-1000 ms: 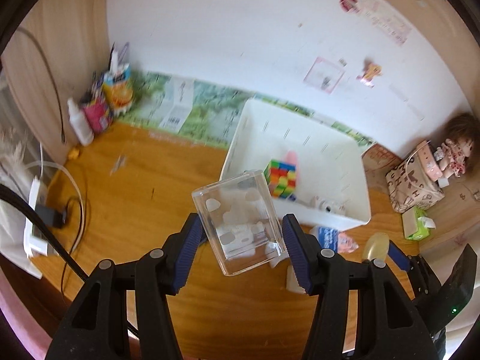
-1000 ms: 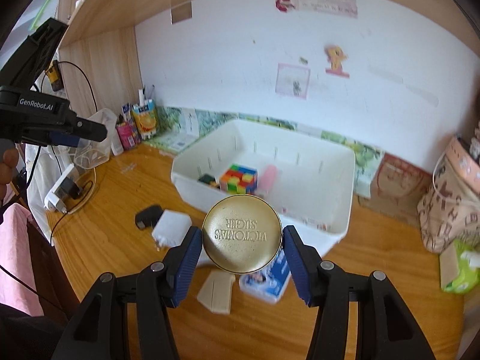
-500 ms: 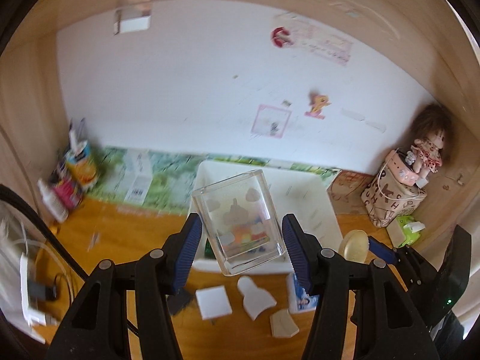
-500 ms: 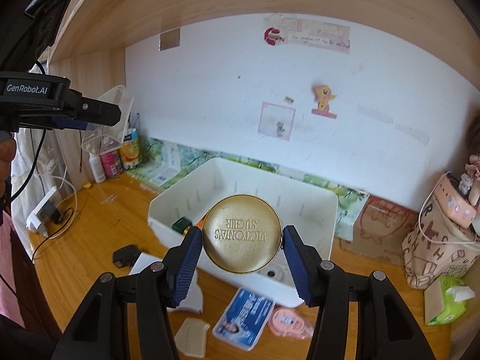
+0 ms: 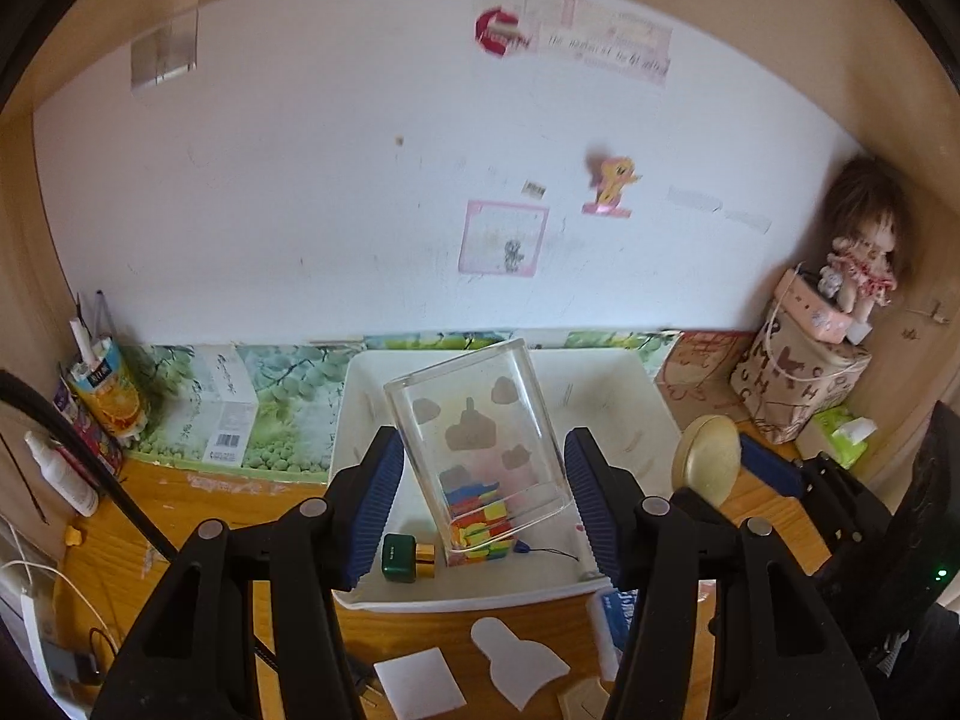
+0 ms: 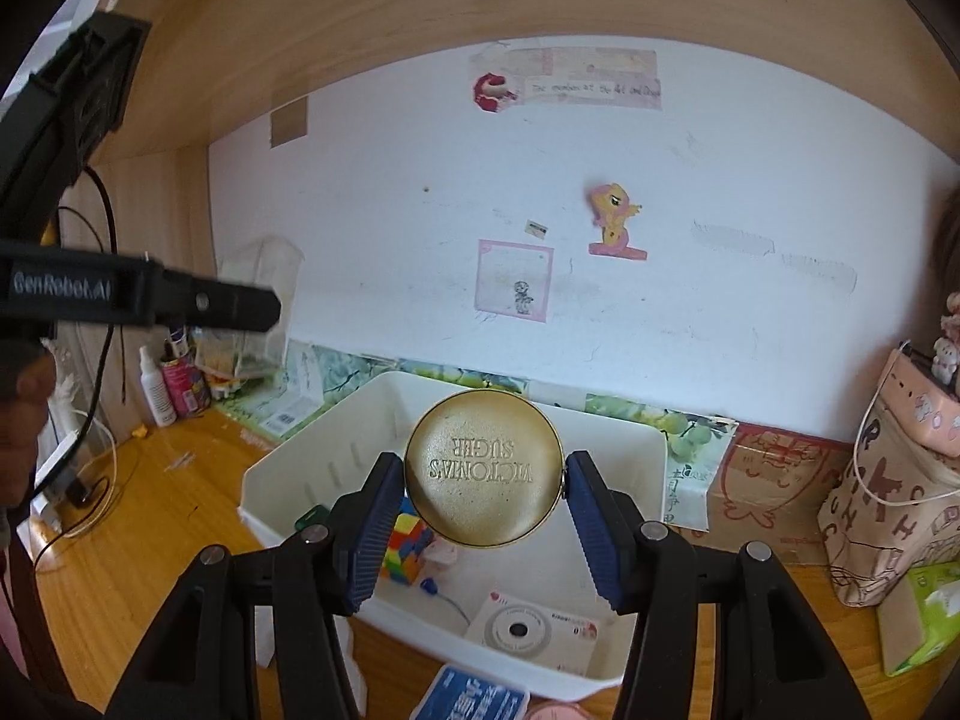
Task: Organize rigid objects
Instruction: 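Lift the clear box and gold compact and carry both over the basket, then open both tools to drop the clear box and gold compact into the basket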
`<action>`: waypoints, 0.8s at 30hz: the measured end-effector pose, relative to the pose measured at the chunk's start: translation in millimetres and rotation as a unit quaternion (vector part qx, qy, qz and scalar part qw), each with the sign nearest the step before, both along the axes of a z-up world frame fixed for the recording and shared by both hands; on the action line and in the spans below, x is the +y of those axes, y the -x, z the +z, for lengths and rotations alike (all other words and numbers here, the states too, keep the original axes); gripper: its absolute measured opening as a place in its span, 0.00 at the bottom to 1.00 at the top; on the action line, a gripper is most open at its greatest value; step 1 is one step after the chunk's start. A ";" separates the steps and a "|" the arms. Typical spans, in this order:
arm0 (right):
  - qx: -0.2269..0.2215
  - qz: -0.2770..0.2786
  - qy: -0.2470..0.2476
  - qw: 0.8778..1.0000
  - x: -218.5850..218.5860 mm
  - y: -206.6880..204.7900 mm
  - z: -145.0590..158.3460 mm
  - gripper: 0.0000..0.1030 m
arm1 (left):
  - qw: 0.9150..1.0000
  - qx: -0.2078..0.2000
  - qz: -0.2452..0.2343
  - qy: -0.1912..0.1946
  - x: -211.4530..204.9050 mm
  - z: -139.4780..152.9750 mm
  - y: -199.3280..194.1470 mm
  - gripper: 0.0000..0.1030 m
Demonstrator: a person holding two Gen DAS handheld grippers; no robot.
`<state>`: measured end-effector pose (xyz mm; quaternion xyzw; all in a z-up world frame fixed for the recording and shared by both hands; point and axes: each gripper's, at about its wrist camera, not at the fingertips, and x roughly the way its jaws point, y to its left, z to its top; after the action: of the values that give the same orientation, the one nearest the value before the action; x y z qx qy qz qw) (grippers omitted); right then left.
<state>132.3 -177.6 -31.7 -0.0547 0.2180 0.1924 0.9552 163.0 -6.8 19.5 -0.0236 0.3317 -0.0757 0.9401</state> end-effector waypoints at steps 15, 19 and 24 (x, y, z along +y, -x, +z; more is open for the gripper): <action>0.039 -0.010 -0.013 0.999 -12.5 -32.5 -37.7 0.54 | 0.998 0.034 0.044 0.006 3.0 -41.8 -40.8 0.58; 0.046 -0.010 -0.016 0.999 -13.7 -36.1 -41.4 0.55 | 0.998 0.027 0.048 0.006 2.9 -40.5 -41.8 0.58; 0.045 -0.004 -0.024 0.999 -14.1 -35.1 -40.5 0.81 | 0.998 0.034 0.048 0.007 1.7 -40.4 -42.8 0.68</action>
<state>167.4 -191.8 -72.2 -0.0221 0.2560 0.1965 0.9462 205.9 -5.1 -20.9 -0.0489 0.3612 -0.0318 0.9307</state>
